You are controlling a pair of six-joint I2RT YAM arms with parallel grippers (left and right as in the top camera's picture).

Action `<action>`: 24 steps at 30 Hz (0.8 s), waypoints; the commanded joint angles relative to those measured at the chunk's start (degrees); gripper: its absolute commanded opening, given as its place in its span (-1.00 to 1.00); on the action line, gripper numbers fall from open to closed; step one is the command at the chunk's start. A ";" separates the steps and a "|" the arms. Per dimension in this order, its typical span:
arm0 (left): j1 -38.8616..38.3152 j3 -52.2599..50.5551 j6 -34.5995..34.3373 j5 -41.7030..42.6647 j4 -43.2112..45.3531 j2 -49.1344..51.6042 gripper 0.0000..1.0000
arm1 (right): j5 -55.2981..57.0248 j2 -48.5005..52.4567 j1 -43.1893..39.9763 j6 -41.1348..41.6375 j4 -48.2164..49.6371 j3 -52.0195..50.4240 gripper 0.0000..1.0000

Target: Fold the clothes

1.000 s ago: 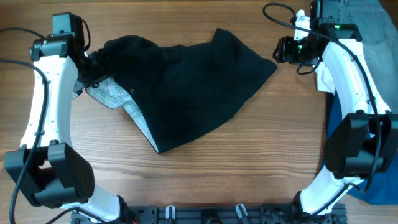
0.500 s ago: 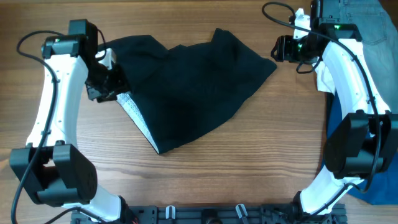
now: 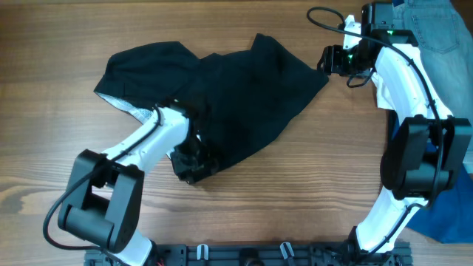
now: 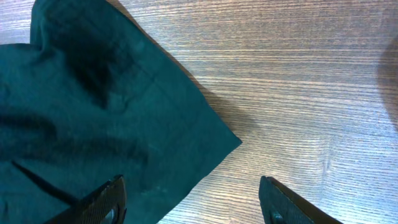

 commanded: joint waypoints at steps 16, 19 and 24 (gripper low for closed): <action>-7.26 -5.14 -22.10 -14.73 6.97 0.02 -0.92 | -0.50 0.79 -0.09 -0.90 0.26 0.07 0.37; -7.10 -5.11 -22.08 -15.82 6.80 0.02 -0.92 | -0.74 2.45 -0.04 2.10 -1.64 0.07 0.32; -7.10 -5.11 -22.08 -16.44 7.23 0.02 -0.92 | -0.68 3.54 1.68 5.53 -5.01 -1.77 0.28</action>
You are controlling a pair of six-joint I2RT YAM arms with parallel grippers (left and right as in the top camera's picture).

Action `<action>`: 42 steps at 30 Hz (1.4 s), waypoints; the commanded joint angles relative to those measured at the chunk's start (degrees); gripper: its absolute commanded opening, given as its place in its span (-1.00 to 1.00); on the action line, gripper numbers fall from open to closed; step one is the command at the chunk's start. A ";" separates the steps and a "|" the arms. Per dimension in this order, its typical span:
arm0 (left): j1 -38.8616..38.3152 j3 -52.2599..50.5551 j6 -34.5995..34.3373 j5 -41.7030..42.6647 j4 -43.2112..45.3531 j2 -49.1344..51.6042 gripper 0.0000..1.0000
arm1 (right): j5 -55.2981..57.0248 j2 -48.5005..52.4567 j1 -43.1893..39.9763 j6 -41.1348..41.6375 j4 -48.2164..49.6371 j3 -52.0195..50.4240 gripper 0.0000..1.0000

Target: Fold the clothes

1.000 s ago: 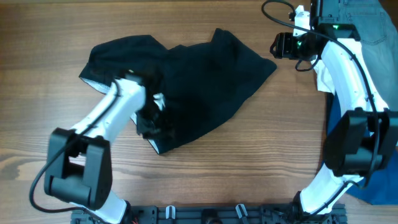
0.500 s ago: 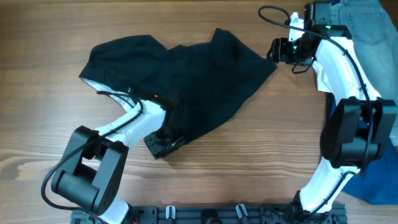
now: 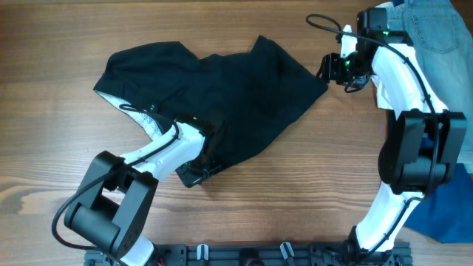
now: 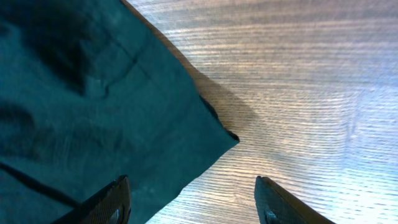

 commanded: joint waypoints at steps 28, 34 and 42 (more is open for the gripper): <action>17.73 36.61 21.97 -12.02 -11.74 -17.27 -0.92 | 6.82 -10.38 1.38 8.52 -4.37 13.29 -0.91; 17.70 58.14 29.33 -11.82 -14.16 -22.82 -0.92 | 6.78 -19.78 -1.86 7.80 -13.25 28.37 -0.92; 17.73 67.21 32.30 -14.73 -15.78 -33.68 -0.92 | 6.27 -38.82 -5.55 5.38 -13.92 29.09 -0.91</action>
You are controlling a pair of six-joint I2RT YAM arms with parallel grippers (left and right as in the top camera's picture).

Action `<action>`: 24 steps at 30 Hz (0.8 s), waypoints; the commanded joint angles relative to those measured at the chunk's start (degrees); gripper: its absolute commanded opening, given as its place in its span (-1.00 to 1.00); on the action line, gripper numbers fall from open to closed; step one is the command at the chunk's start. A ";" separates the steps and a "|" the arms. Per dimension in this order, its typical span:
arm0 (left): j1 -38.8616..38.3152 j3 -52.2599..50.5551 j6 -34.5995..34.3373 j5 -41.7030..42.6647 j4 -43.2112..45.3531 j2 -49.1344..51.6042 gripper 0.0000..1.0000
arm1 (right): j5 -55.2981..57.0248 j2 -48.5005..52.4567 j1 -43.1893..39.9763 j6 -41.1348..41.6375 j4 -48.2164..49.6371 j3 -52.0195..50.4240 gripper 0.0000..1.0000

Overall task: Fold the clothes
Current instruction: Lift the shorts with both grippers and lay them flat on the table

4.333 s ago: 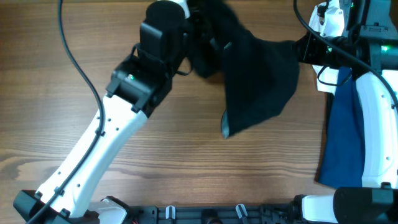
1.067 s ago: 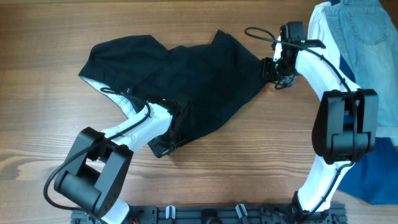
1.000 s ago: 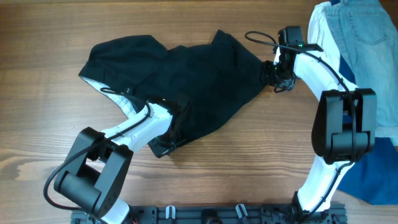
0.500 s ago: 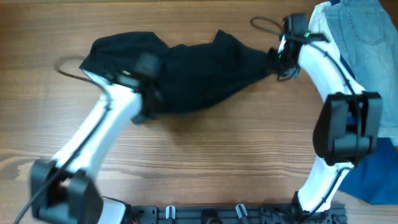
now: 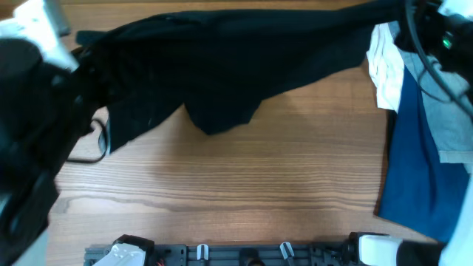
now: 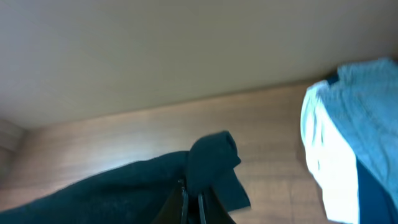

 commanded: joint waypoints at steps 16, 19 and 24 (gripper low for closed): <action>1.77 2.58 12.81 -15.26 30.62 25.64 -0.92 | -0.28 19.47 -6.45 -2.32 27.28 0.81 -0.92; 1.95 2.58 15.96 -13.90 41.16 27.98 -0.92 | -0.59 19.28 -6.54 -2.69 32.30 1.55 -0.92; 1.95 10.38 18.45 -9.66 45.64 25.16 -0.92 | 1.53 16.28 -7.04 -5.27 34.07 12.37 -0.92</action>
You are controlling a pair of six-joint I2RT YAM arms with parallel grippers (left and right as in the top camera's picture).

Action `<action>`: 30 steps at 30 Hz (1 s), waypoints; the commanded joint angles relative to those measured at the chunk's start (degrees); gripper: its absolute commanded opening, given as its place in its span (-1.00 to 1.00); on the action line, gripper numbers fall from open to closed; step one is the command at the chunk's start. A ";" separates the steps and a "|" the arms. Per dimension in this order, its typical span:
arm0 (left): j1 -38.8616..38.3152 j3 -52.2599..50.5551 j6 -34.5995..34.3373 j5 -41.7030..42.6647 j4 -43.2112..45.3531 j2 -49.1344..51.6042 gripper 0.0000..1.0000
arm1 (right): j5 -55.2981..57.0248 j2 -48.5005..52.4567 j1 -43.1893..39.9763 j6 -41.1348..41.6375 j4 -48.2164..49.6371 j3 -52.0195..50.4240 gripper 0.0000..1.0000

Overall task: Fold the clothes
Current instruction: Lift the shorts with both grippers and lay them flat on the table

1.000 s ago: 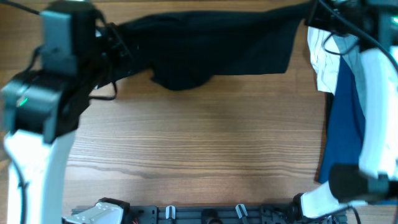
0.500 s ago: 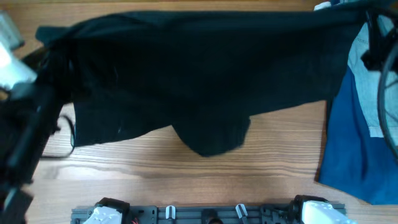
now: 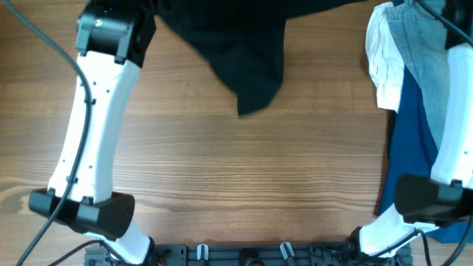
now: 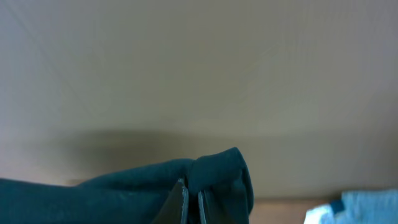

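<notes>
The black garment [image 3: 247,55] hangs in the air from the top edge of the overhead view, and its lowest corner dangles over the middle of the table [image 3: 222,185]. My left arm [image 3: 96,111] reaches up to the garment's left end, where my left gripper [image 3: 145,9] is buried in the cloth and carries it. In the right wrist view my right gripper [image 4: 191,190] is shut on a bunched edge of the same dark cloth [image 4: 214,168], held up against a plain wall. In the overhead view the right gripper is out of frame.
A pile of other clothes lies along the table's right side: a white piece [image 3: 383,63], a denim piece [image 3: 423,52] and a blue one [image 3: 414,170]. My right arm [image 3: 452,118] rises over that pile.
Both arms stand higher than before and the garment has gone up with them. Its hanging corner now sits further right. The right wrist camera now faces the wall rather than the table.
The black garment first lay spread on the table, with my left gripper at its near edge and my right gripper open by its right corner. Later both grippers held it stretched in the air. Now it hangs higher still between them.
</notes>
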 commanded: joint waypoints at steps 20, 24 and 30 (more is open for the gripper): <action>-2.47 7.87 1.99 -4.42 -44.44 -35.58 -0.92 | 9.29 -34.18 -8.94 -6.80 -43.95 7.23 -0.92; -2.47 7.87 -0.79 -9.16 -50.75 -34.36 -0.92 | 9.07 -34.18 -8.94 -7.08 -43.50 7.23 -0.92; -2.45 7.85 -4.92 -15.78 -57.66 -19.96 -0.92 | -1.68 -15.13 -7.65 -10.69 -46.75 7.21 -0.91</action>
